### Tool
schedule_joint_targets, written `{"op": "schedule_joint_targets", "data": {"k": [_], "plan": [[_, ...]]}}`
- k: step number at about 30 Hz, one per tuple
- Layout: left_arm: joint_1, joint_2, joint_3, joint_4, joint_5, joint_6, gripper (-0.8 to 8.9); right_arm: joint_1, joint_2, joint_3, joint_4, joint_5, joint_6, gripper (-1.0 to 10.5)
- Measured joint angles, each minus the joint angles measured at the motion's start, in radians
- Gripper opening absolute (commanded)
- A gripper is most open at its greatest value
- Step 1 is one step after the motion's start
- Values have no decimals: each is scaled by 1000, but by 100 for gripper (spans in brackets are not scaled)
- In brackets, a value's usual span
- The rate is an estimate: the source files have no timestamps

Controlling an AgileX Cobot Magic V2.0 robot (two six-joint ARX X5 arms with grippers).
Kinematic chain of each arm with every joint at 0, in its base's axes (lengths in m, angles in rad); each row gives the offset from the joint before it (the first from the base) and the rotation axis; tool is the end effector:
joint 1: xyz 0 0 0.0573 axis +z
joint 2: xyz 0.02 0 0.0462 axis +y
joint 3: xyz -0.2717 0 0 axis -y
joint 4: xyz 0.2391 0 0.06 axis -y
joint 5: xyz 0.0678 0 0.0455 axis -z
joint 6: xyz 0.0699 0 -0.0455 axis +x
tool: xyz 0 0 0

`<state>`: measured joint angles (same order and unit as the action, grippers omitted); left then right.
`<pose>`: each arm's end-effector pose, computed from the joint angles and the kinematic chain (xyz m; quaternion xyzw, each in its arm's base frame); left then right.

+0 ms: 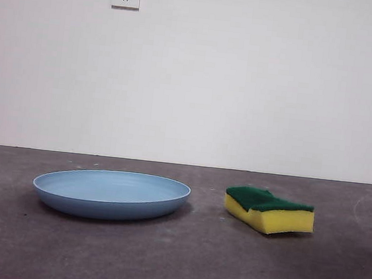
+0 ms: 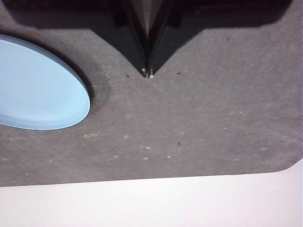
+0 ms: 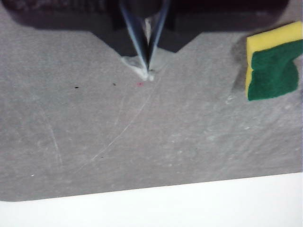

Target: Pick up the plate,pick up the cloth,clean the plate with the cloth

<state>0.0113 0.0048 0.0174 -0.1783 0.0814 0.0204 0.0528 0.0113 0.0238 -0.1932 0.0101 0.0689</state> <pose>0.1223 -0.0043 0.1451 0.0063 0.0823 -0.0358 0.9959 0.1220 0.0057 0.1448 0.0315 0.0909 0.0181 0.9952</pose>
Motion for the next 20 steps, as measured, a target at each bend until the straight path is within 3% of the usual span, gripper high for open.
{"op": "schedule_joint_targets", "data": {"k": [20], "plan": [[0, 0, 0, 0, 0, -3, -3, 0, 0, 0, 2, -30, 11, 2]]}}
